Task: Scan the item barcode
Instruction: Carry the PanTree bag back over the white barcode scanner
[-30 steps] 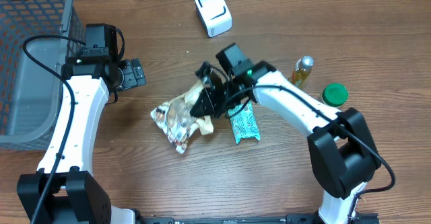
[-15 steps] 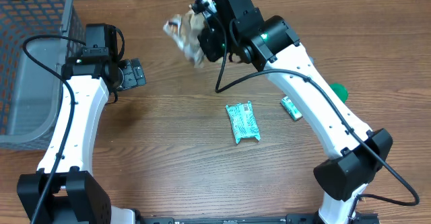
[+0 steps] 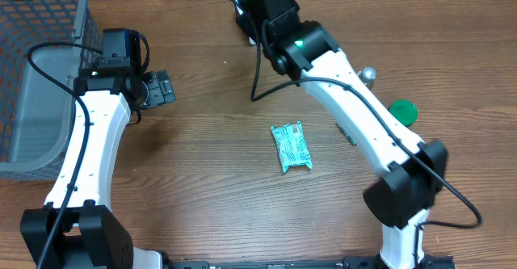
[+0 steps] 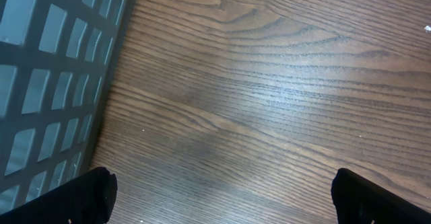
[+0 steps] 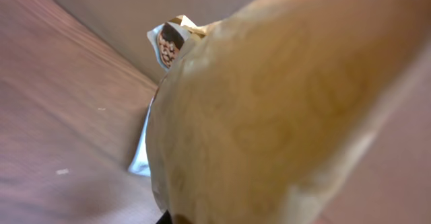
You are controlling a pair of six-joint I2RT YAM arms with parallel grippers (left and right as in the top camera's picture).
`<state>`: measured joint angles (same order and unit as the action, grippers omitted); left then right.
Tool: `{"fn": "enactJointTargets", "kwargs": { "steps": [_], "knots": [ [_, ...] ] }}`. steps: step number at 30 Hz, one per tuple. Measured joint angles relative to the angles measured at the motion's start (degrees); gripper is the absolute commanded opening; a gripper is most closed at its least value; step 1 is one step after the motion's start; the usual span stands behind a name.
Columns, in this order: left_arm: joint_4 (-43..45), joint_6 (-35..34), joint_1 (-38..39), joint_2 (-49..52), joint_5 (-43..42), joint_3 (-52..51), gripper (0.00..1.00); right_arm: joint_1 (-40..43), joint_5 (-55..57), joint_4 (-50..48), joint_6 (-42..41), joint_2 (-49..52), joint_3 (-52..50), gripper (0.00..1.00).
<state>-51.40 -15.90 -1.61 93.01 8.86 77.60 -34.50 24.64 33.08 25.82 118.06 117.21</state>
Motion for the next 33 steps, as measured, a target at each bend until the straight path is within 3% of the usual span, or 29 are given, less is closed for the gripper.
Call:
{"fn": "enactJointTargets", "kwargs": {
  "steps": [9, 19, 33],
  "knots": [
    [0.0, 0.0, 0.0, 0.0, 0.0, 0.0, 1.00, 0.0, 7.8, -13.8, 8.3, 8.0, 0.0, 0.04],
    [0.0, 0.0, 0.0, 0.0, 0.0, 0.0, 0.99, 0.1, 10.3, -25.6, 10.4, 11.2, 0.0, 0.04],
    [0.0, 0.0, 0.0, 0.0, 0.0, 0.0, 1.00, 2.8, 6.7, -29.2, 10.7, 18.4, 0.0, 0.04]
  ]
}}
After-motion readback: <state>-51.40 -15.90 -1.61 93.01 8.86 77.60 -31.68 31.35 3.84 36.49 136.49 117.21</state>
